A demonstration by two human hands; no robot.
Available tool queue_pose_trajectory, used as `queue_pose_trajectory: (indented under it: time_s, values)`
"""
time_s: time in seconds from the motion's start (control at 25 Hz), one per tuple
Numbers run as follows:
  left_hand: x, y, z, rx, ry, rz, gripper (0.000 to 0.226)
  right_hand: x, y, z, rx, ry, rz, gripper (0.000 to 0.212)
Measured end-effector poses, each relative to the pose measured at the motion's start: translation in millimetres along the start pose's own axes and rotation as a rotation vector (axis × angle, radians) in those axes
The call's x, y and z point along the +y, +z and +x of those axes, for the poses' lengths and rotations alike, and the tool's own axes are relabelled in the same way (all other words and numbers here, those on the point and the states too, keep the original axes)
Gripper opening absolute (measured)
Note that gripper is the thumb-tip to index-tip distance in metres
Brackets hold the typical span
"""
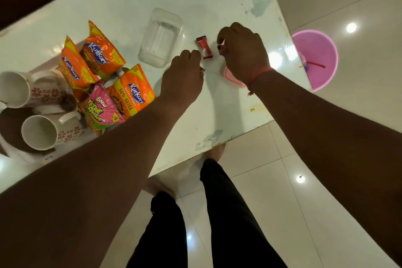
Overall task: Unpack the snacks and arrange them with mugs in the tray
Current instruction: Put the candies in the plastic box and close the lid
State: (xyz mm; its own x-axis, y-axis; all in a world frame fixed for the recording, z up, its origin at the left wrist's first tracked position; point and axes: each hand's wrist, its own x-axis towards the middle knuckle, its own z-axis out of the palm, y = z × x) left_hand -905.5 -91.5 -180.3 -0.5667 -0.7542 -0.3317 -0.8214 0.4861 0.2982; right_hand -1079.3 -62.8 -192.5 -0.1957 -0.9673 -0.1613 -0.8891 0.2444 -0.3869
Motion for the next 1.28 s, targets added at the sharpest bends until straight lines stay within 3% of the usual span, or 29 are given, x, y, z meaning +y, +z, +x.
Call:
queue_pose_trajectory:
  time_s: [0.16,0.24,0.32,0.44,0.56,0.68,0.76,0.84,0.96,1.12,1.28]
  values:
    - [-7.0,-25.6,12.8,0.234,-0.028,-0.12,0.035,-9.0,-5.6,-17.7,0.142,0.278,0.466,0.014]
    - [-26.7,-41.4,25.4,0.293,-0.111,-0.106,0.037,-30.6,-4.8,-12.2,0.153,0.299,0.604,0.012]
    - [-46.2,-51.7,34.2,0.245,-0.222,-0.038,0.039,-55.8,-2.7,6.6,0.121,0.259,0.681,0.01]
    - [-60.0,-56.7,37.7,0.135,-0.24,-0.002,0.042,-87.0,-0.9,41.6,0.034,0.15,0.633,0.013]
    - [-64.0,-59.9,36.4,0.148,-0.215,-0.074,0.044,-90.5,-0.3,59.7,0.014,0.05,0.45,0.019]
    - [-64.6,-61.2,33.8,0.238,-0.215,-0.141,0.039,-58.4,4.0,48.9,0.052,0.154,0.227,0.026]
    - [-65.1,-62.2,34.8,0.268,-0.257,-0.185,0.036,-40.7,11.4,29.1,-0.043,0.215,0.057,0.035]
    - [-66.8,-63.7,37.2,0.266,-0.339,-0.289,0.036,-36.5,20.1,12.5,-0.126,0.16,-0.068,0.041]
    - [-68.4,-65.2,39.1,0.238,-0.433,-0.473,0.036,-40.5,29.4,11.9,-0.102,0.076,-0.059,0.033]
    - [-68.7,-70.2,36.6,0.268,-0.44,-0.545,0.034,-44.4,23.9,16.2,-0.068,0.13,0.0,0.026]
    - [-71.5,-72.6,35.4,0.315,-0.441,-0.568,0.034,-60.6,1.5,25.7,0.119,0.144,0.166,0.02]
